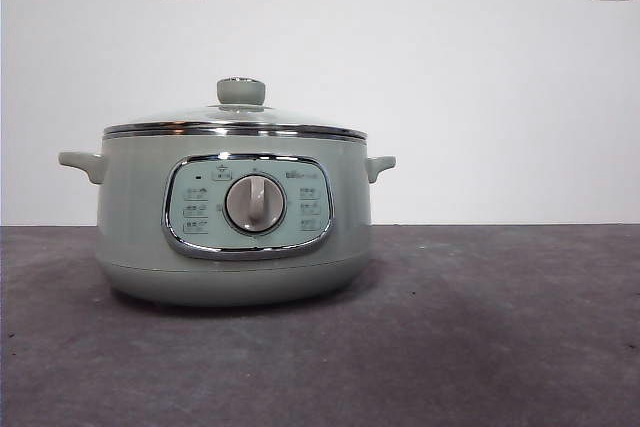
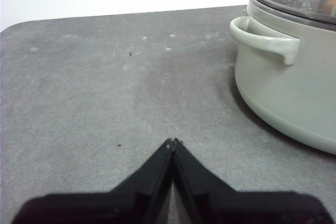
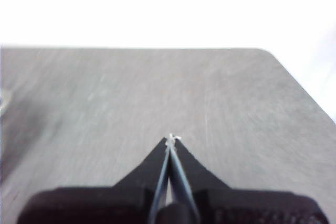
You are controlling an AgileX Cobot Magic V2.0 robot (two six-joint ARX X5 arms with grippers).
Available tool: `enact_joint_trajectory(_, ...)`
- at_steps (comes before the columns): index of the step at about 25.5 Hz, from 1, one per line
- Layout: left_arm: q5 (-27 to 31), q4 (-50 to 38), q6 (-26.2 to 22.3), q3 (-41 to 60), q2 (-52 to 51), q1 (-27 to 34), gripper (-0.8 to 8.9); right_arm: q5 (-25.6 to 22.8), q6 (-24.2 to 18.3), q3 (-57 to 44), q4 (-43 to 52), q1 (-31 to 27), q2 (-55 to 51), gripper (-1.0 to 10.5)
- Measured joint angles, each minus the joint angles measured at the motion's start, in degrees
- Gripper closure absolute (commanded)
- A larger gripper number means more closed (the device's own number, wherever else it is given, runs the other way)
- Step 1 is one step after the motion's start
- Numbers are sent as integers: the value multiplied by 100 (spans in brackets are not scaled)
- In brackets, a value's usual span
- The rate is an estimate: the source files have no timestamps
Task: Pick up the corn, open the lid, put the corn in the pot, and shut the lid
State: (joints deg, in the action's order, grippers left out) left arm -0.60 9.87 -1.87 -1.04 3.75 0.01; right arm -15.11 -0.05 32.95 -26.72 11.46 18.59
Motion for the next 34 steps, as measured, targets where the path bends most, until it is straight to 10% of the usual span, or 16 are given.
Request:
enact_joint_trajectory(11,0,0,0,0,0,0,817,1429,-42,-2634,2046,-1150,-1307,957)
enact_joint_trajectory(34,0,-2,0,0,4,0,817,1530,-149,-3161,1582,-1187,-1799,954)
